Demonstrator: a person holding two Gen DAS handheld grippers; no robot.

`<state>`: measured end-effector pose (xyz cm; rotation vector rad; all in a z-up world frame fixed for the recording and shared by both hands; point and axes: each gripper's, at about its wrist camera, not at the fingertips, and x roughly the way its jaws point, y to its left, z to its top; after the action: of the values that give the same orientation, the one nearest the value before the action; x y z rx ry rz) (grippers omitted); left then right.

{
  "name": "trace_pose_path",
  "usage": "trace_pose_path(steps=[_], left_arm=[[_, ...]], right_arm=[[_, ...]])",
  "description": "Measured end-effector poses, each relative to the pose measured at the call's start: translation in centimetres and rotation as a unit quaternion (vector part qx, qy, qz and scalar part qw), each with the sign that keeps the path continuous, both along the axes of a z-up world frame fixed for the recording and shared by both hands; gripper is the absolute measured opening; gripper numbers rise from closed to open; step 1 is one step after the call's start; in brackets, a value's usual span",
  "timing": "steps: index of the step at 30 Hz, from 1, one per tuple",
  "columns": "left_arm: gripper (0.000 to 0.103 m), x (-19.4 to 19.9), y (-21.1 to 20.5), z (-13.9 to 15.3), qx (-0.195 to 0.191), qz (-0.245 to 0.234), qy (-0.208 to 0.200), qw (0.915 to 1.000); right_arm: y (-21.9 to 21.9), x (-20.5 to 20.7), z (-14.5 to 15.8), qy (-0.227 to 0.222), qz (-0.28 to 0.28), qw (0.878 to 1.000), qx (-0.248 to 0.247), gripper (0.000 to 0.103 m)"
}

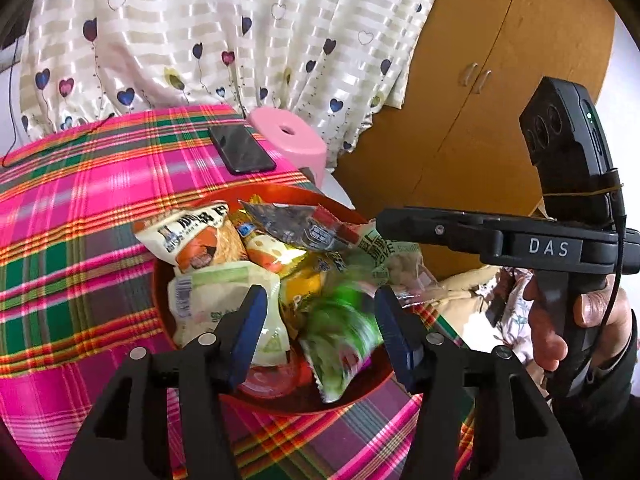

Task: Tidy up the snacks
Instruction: 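Open both tools to drop the green bag and cookie packet into the basket, then withdraw both open tools from the basket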

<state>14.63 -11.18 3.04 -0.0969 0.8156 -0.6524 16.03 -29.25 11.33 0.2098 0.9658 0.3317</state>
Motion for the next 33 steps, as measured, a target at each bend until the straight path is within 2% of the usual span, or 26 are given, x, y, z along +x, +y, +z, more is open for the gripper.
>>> trace_pose_path(steps=[13, 20, 24, 28, 33], left_arm=[[0.057, -1.2, 1.9, 0.2, 0.016, 0.035, -0.002, 0.9993], [0.057, -3.0, 3.1, 0.9, 0.021, 0.06, -0.016, 0.9979], [0.057, -3.9, 3.7, 1.1, 0.022, 0.066, -0.022, 0.9973], [0.057, -4.6, 3.9, 1.2, 0.024, 0.073, -0.025, 0.9968], [0.057, -5.4, 4.3, 1.0, 0.025, 0.084, -0.026, 0.9958]], right_arm=[[0.2, -3.2, 0.5, -0.024, 0.003, 1.0, 0.007, 0.045], [1.3, -5.5, 0.4, -0.039, -0.002, 0.999, -0.015, 0.045], [0.9, -6.9, 0.5, -0.062, -0.018, 0.997, -0.028, 0.044], [-0.2, -7.5, 0.2, -0.057, -0.043, 0.997, -0.029, 0.044], [-0.3, -8.4, 0.2, -0.058, -0.038, 0.997, -0.021, 0.044]])
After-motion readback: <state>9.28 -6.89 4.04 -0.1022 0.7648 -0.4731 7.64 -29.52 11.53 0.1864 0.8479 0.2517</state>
